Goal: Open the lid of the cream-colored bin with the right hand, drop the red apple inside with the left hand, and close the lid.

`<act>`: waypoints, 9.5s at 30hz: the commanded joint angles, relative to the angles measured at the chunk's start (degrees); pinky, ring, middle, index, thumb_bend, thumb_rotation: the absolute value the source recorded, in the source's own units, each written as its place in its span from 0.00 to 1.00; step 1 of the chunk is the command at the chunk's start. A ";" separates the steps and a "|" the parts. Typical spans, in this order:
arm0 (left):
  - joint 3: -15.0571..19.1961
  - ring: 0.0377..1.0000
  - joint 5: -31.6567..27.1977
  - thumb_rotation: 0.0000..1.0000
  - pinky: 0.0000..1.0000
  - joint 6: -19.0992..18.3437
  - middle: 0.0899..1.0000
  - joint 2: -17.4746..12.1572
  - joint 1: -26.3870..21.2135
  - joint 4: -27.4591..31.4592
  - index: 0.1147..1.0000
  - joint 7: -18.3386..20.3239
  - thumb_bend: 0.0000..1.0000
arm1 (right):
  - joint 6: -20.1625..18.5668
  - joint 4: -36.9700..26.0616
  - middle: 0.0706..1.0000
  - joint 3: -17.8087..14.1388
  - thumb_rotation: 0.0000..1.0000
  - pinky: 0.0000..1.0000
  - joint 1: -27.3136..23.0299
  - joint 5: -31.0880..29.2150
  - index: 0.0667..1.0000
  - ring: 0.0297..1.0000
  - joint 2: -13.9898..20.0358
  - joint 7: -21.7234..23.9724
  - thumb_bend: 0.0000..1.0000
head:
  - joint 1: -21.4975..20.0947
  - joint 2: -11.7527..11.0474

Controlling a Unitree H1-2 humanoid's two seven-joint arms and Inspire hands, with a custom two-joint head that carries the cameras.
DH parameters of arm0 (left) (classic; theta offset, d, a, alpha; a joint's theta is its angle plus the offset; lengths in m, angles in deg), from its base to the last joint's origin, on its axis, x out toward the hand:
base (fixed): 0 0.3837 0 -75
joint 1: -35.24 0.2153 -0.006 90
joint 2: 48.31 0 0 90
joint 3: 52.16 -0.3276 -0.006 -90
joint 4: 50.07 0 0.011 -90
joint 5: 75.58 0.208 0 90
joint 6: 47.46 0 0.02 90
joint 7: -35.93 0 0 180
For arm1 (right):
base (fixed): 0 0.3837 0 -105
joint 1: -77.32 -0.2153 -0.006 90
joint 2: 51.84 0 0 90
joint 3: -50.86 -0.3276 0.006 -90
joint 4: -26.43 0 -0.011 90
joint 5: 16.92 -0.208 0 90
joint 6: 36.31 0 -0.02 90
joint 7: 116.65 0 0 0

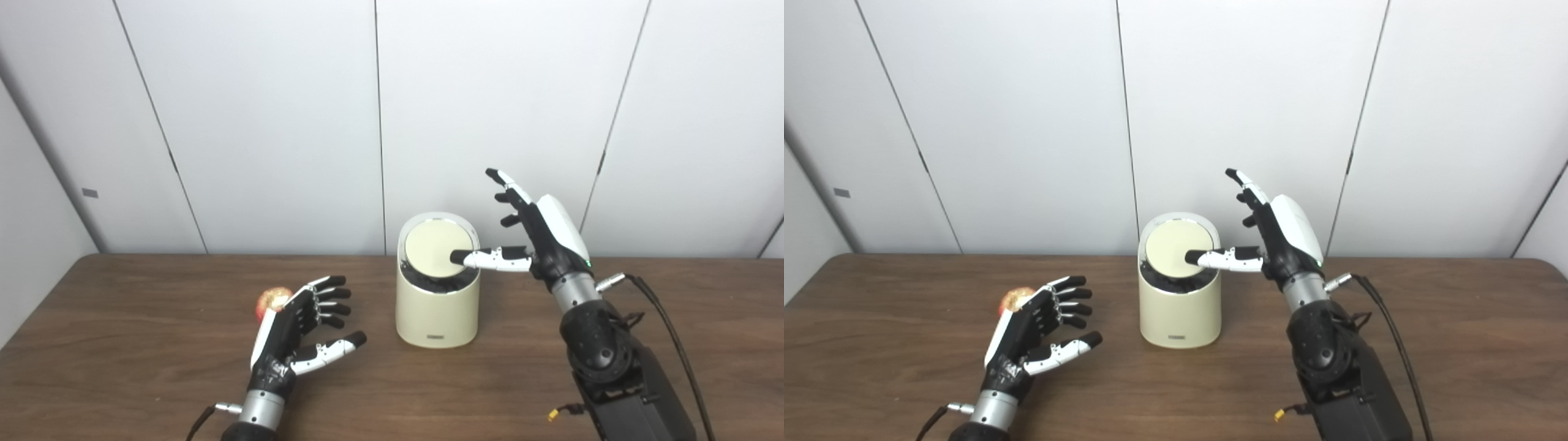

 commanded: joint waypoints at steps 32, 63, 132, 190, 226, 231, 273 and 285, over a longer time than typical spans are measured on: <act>-0.02 0.62 0.21 0.09 0.56 1.48 0.69 0.25 -1.94 2.42 0.74 -0.29 0.76 | 1.17 5.74 0.94 9.78 0.45 0.72 -8.58 11.64 0.94 0.87 3.01 1.71 0.98 | 0.40 0.64; 0.14 0.62 0.20 0.12 0.55 0.32 0.69 -0.19 -1.06 4.27 0.75 -0.08 0.76 | -13.34 7.79 0.94 8.96 0.31 0.67 -10.36 11.09 0.91 0.87 0.92 11.44 0.88 | 0.15 2.04; -0.61 0.62 0.61 0.09 0.57 -0.29 0.69 0.05 0.22 5.50 0.74 0.09 0.74 | 29.03 7.46 0.86 -9.86 0.35 0.67 19.04 -13.72 0.85 0.79 -1.09 -14.99 0.75 | 7.60 1.64; 0.45 0.91 37.32 0.40 0.79 -25.47 0.85 -10.88 -6.17 7.72 0.85 -13.18 0.98 | 22.89 -2.38 0.86 -10.59 0.17 0.66 21.96 -15.60 0.87 0.78 -1.25 -9.80 0.61 | 13.08 1.67; -6.29 0.83 35.17 0.37 0.75 -20.09 0.77 -10.19 -8.66 -10.97 0.82 -21.51 0.89 | 21.28 -4.97 0.85 -9.72 0.26 0.64 22.95 -12.87 0.84 0.77 -1.53 -10.03 0.57 | 11.61 2.75; -6.51 0.81 34.15 0.39 0.74 -20.20 0.76 -9.73 -8.78 -11.26 0.81 -21.38 0.89 | 21.12 -5.14 0.84 -9.72 0.28 0.64 22.90 -12.76 0.84 0.77 -1.52 -9.97 0.57 | 11.43 3.00; -10.54 0.58 38.39 0.00 0.77 -19.85 0.42 -10.63 -7.13 1.63 0.44 -23.03 0.52 | 22.61 -2.46 0.85 -9.27 0.34 0.66 22.38 -12.41 0.84 0.78 -2.03 -11.42 0.56 | 9.09 2.59; -11.32 0.51 41.11 0.00 0.72 -21.73 0.42 -7.24 -11.03 11.50 0.43 -18.57 0.53 | 23.59 0.30 0.85 -8.20 0.41 0.65 21.47 -10.75 0.84 0.77 -2.59 -13.31 0.59 | 5.64 1.52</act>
